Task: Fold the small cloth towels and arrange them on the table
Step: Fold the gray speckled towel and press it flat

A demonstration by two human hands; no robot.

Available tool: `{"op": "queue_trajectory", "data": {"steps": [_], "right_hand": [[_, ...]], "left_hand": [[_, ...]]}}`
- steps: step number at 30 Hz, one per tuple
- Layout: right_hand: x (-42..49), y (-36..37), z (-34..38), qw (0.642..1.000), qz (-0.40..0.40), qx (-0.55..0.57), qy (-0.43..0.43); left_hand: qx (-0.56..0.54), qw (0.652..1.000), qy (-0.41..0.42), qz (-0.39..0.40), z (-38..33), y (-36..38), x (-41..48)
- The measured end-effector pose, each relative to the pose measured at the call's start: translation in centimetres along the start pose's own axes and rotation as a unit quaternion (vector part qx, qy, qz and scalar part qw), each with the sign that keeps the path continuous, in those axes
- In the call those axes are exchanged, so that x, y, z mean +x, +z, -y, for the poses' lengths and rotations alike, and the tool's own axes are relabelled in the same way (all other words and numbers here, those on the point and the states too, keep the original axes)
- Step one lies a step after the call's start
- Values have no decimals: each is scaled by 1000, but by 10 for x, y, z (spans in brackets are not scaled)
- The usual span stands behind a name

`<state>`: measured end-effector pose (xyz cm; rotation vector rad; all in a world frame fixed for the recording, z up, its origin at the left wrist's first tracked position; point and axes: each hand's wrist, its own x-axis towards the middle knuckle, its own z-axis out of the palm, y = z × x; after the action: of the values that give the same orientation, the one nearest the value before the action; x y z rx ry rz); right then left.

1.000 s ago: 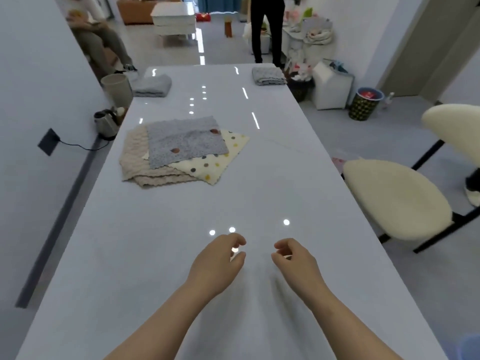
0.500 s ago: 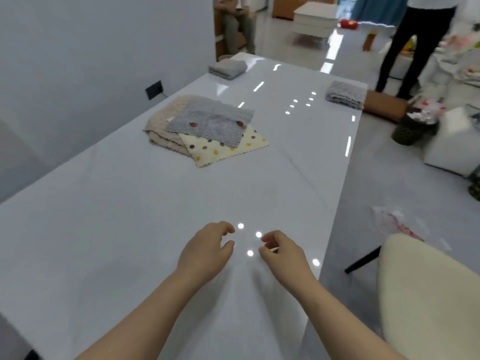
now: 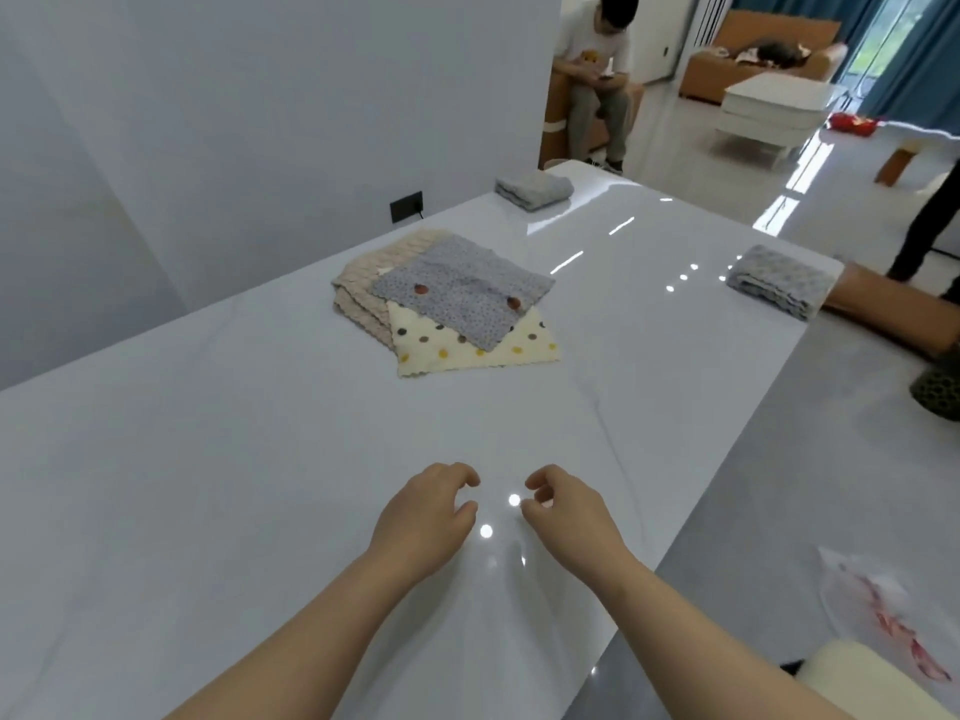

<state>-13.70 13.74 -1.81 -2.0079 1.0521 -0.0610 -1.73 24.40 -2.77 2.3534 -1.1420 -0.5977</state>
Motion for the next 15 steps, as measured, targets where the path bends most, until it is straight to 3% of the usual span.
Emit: {"op": "queue_trajectory", "data": {"steps": [7, 15], "right_hand": [[50, -40, -17, 999, 43, -27, -20], [136, -91, -27, 990, 91, -60, -89]], "left_hand": [[8, 1000, -24, -12, -33, 3, 48], [18, 992, -93, -86, -66, 3, 111]]}}
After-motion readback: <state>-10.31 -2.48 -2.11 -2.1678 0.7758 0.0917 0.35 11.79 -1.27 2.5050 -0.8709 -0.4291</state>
